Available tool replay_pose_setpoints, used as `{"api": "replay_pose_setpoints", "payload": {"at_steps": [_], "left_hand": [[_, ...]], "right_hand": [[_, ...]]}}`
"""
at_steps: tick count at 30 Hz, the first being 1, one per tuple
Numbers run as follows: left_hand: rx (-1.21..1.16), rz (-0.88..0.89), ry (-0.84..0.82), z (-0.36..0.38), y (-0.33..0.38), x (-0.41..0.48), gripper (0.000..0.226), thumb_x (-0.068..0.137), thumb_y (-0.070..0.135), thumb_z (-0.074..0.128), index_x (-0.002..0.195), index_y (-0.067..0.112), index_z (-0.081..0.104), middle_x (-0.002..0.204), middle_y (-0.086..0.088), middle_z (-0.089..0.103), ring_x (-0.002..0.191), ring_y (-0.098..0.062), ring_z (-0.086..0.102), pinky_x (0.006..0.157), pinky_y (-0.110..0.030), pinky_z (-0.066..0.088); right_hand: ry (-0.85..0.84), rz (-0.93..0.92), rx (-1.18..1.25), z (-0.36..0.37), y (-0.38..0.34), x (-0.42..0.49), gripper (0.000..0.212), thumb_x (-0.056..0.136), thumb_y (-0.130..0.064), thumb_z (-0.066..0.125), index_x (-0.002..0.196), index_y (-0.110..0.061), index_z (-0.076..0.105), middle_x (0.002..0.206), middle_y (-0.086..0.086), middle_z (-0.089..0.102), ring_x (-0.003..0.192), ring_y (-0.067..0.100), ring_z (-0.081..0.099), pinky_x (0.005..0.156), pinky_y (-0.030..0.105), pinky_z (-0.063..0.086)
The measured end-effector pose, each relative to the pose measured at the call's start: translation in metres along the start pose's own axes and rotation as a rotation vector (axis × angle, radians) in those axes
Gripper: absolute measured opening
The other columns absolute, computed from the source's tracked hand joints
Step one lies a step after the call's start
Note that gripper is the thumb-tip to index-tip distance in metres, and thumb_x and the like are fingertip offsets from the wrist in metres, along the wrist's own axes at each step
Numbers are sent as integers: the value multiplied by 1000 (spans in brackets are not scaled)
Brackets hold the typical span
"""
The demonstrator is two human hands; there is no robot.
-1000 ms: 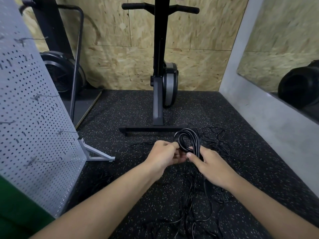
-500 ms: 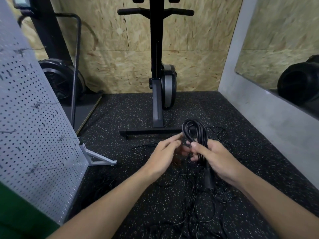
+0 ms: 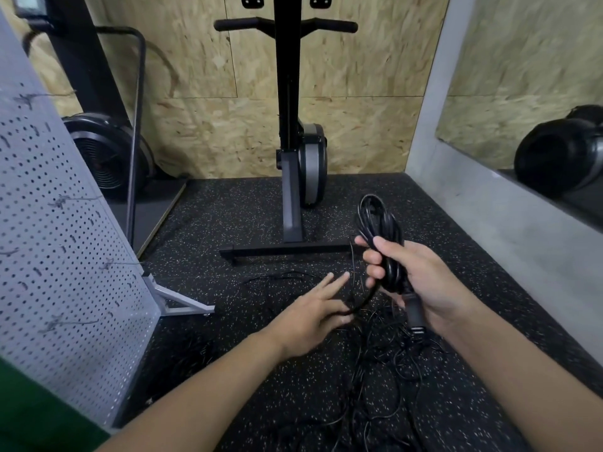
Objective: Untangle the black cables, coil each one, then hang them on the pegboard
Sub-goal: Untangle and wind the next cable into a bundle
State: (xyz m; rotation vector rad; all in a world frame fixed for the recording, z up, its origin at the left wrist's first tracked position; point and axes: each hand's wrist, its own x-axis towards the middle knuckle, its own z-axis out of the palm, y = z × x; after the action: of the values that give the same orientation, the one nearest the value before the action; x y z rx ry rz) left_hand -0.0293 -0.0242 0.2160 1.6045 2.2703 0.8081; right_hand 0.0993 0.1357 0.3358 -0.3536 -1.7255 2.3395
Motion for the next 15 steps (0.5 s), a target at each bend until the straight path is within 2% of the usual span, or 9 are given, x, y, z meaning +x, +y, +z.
{"api": "replay_pose_setpoints", "payload": {"at_steps": [2,3,4,5,6,8,11,13,15], "left_hand": [[42,-77,-88,-8,0,-8,31,106,45,52,104,21,72,162,6,45,155,-9,30,127,-37,28],[13,-131,-94,-13,2,-12,33,105,48,53,99,23,72,138,0,68,133,-12,59,114,-41,47],[-23,-170,-74,-19,5,-15,34,104,51,54,93,24,72,109,-2,77,98,-16,72,89,-43,59],[-43,-182,-42,-26,11,-16,37,103,53,54,87,24,70,88,-2,75,70,-16,68,67,-38,58],[-53,-175,-3,-34,18,-17,39,103,53,55,83,22,68,78,-1,72,58,-12,60,57,-28,50],[-99,-142,97,-49,37,-18,41,102,51,57,79,18,67,75,0,71,58,-4,60,57,-17,45],[-117,-52,316,-63,59,-17,36,99,47,66,79,17,65,73,4,67,67,-7,64,66,-21,49],[-165,-25,442,-65,64,-15,26,93,42,76,87,20,65,77,6,64,72,-10,59,67,-22,46],[-212,-22,501,-68,64,-13,26,86,38,84,91,21,64,81,7,64,75,-10,58,68,-23,47]], "right_hand": [[235,-55,-466,-14,9,6,25,107,-27,56,115,-7,67,84,4,62,63,13,69,72,36,55],[304,-66,-675,-22,12,7,23,108,-31,55,113,-12,65,85,3,64,65,13,74,73,38,55],[327,-63,-831,-29,16,9,24,108,-36,53,112,-15,63,86,2,67,68,13,76,74,38,55],[324,-51,-950,-35,18,10,27,107,-39,52,111,-15,61,87,3,69,69,14,76,74,38,56],[314,-32,-1052,-38,19,11,30,107,-42,50,108,-13,60,88,5,70,70,16,75,75,38,56],[275,2,-1197,-40,22,13,34,107,-45,48,107,-13,59,88,6,70,70,22,72,75,40,58],[167,29,-1255,-31,22,12,40,106,-52,45,112,-15,61,94,5,70,78,21,70,82,44,58],[72,92,-1235,-22,21,6,57,105,-63,34,125,-19,63,116,4,71,102,19,68,98,41,53],[-43,176,-1163,-12,20,-1,80,97,-79,20,150,-28,52,149,0,57,136,19,53,113,36,37]]}}
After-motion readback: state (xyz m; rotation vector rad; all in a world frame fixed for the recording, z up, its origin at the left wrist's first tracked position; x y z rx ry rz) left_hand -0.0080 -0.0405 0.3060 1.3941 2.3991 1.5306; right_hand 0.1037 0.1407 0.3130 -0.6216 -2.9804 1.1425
